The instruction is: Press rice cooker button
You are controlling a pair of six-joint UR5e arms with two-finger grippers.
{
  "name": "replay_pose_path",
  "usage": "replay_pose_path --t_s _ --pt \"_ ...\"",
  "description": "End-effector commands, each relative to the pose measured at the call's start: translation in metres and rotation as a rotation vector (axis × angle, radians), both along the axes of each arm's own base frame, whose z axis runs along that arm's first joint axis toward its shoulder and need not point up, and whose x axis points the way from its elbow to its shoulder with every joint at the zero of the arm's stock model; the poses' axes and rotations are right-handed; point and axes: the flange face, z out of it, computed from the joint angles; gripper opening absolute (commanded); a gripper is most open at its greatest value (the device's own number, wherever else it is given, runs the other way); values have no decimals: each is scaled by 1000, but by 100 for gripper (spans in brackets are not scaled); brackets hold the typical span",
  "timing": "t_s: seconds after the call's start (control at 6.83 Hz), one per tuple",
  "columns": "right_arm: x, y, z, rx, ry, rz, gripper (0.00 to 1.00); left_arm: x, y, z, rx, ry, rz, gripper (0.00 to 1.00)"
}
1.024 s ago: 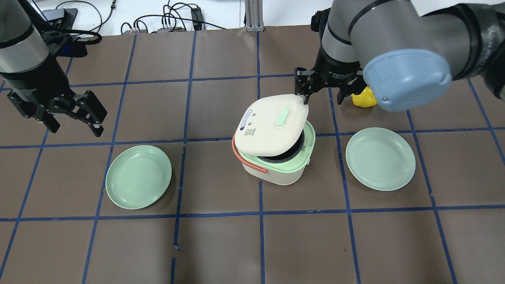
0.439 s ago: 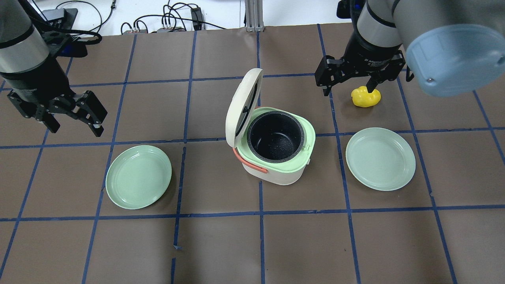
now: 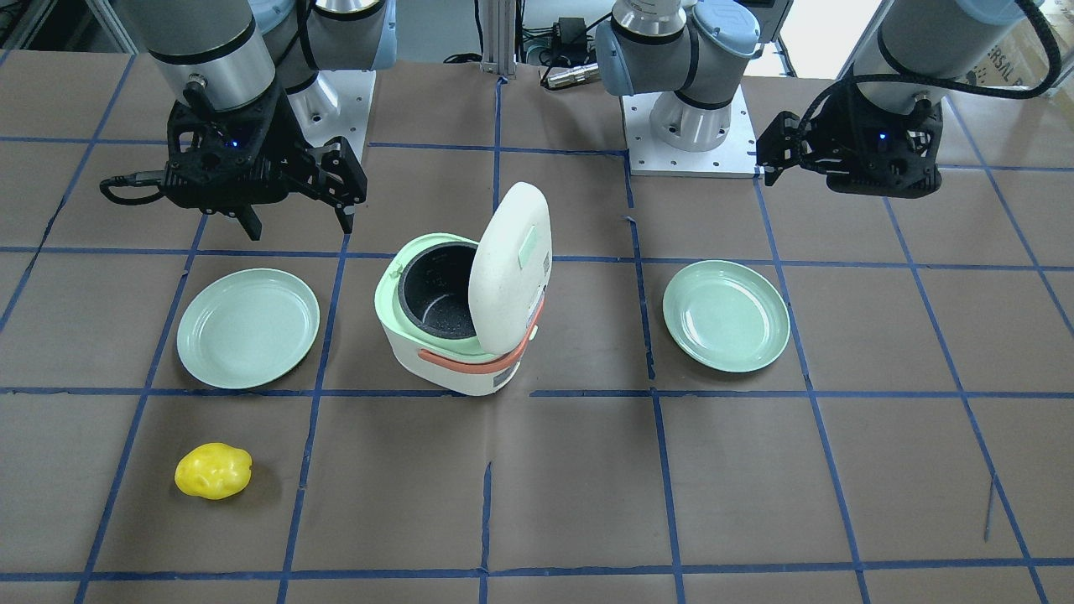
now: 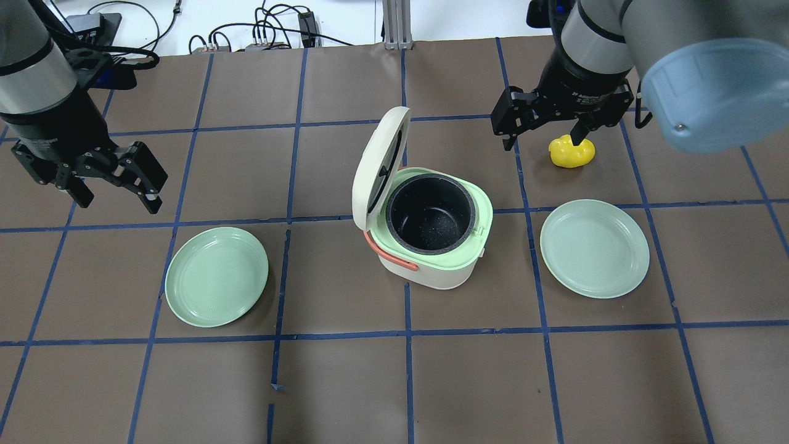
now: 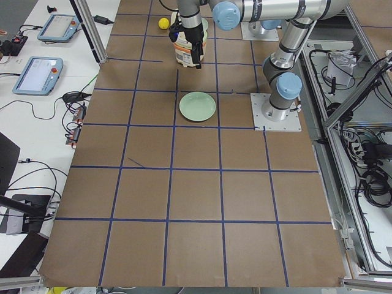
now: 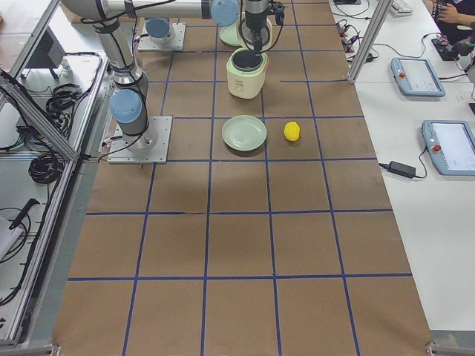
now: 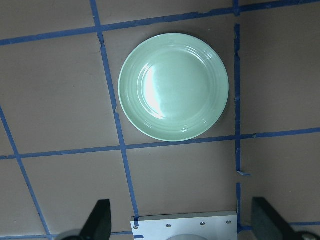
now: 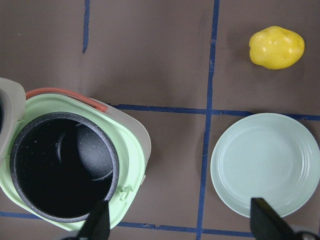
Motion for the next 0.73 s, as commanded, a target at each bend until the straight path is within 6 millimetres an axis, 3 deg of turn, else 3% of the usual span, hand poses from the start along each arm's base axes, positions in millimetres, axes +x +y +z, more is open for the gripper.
replay_pose_path --t_s 0.0,0.29,0.59 --pt "-2 1 -1 9 16 1 100 0 0 0 0 0 0 100" --pt "-2 1 -2 11 15 2 100 0 0 0 0 0 0 100" --pt "-4 4 -16 36 14 -10 100 0 0 0 0 0 0 100"
